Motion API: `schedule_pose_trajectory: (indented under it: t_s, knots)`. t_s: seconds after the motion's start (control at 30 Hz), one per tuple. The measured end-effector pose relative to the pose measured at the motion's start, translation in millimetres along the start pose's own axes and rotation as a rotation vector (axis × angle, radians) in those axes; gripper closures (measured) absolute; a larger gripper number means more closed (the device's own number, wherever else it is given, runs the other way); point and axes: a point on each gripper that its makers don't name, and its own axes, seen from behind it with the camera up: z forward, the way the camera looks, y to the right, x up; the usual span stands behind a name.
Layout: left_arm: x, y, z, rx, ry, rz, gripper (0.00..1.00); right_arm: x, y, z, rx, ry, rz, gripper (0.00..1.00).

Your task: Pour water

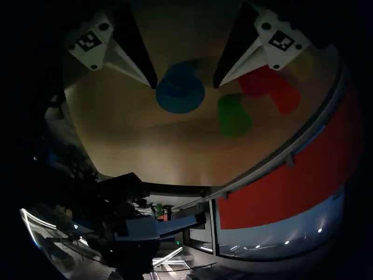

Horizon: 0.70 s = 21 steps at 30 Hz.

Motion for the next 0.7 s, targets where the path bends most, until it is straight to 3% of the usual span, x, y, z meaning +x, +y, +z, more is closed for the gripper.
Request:
schedule_pose_trajectory:
  t_s: [0.7]
  knots:
    - [-16.0,7.6,43.8,0.006,-0.072,-0.006,0.12,-4.1,2.1,4.8,0.000,-0.008,-0.003,0.00]
